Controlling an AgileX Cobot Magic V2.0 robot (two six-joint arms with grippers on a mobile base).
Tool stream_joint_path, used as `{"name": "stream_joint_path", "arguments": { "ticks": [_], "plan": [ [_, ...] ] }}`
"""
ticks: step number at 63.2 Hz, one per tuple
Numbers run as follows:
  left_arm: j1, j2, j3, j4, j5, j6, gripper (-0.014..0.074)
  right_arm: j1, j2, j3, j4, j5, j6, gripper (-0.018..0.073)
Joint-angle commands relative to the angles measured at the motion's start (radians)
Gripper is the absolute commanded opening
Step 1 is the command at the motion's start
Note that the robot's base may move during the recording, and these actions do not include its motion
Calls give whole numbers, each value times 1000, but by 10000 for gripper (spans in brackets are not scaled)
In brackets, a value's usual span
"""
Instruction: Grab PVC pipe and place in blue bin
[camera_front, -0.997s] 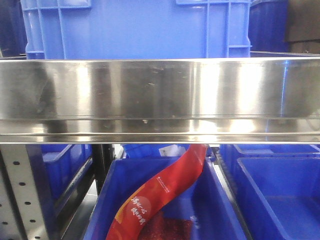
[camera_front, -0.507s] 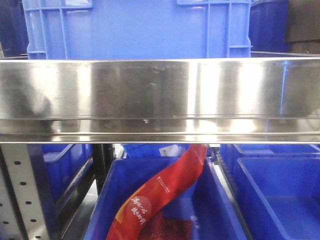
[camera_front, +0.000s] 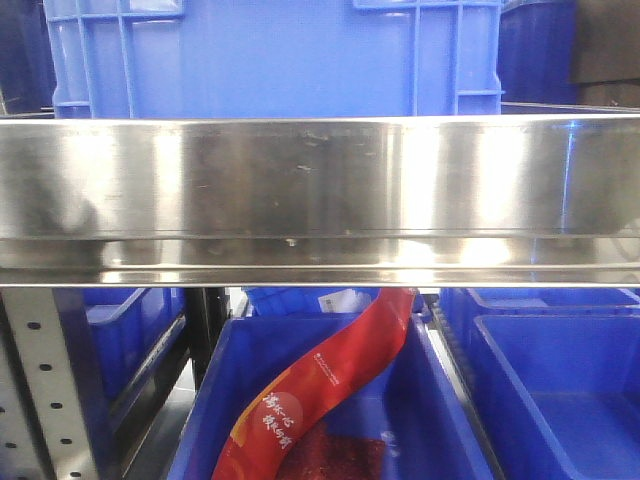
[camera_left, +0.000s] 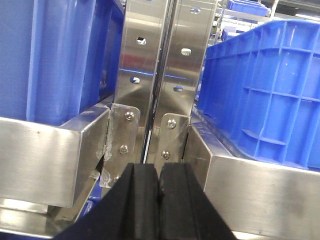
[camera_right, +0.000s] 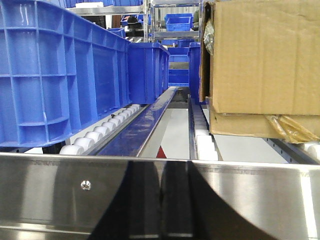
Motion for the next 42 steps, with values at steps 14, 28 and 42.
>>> {"name": "stream_joint_path", "arguments": {
  "ticks": [14,28,42],
  "plan": [
    [6,-5,-2,-7,-11,1,-111,-3,-3,-1,-5,-15,-6,-169],
    [6,-5,-2,-7,-11,1,-111,-3,-3,-1,-5,-15,-6,-169],
    [6,-5,-2,-7,-11,1,-111,-3,-3,-1,-5,-15,-6,-169]
  ]
}}
